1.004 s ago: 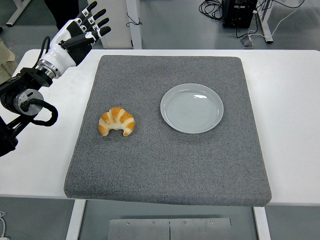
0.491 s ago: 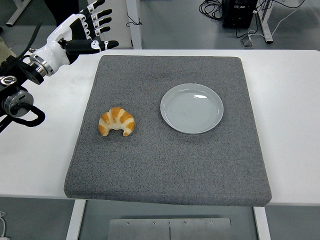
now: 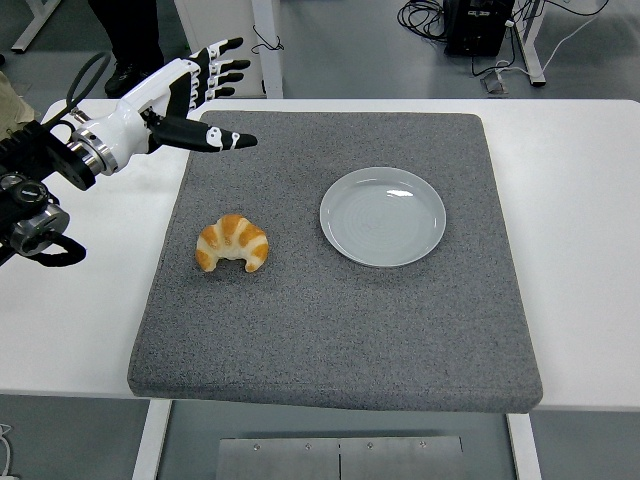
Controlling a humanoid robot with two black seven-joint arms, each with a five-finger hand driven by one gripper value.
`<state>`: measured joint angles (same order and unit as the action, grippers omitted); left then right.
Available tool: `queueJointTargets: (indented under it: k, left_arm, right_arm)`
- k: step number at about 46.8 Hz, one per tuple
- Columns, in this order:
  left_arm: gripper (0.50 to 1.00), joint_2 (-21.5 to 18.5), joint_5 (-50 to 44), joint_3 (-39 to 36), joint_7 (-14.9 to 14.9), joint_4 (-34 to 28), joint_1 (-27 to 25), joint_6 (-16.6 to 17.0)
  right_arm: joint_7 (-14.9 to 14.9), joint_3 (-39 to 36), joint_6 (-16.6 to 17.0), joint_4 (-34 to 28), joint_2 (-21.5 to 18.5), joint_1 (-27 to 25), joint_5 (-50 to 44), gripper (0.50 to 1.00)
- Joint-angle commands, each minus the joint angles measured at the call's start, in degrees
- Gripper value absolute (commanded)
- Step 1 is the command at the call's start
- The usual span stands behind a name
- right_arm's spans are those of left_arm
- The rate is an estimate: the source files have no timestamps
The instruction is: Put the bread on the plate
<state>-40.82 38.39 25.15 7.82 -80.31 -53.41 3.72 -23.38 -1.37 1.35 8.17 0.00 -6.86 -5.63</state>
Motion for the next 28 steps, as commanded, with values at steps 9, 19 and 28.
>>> queueJointTargets:
  k: [9,19,28]
  left_arm:
    - [0.974,-4.2,11.2,-3.5,-5.7,-4.9,-1.3,-0.2]
    - [0.974,-6.8,20.5,-7.6,-4.9,-6.1,-1.0,-0.8]
    - [0.972,-7.2,25.9,-10.0,-4.7,-7.4,-0.9,-1.0]
  right_arm:
    - [0.0,0.0,0.0,0.0,0.0,0.0,0.0,1.000]
    - [0.0,0.0,0.0,0.0,0.0,0.0,0.0,1.000]
    - [0.0,0.0,0.0,0.0,0.0,0.0,0.0,1.000]
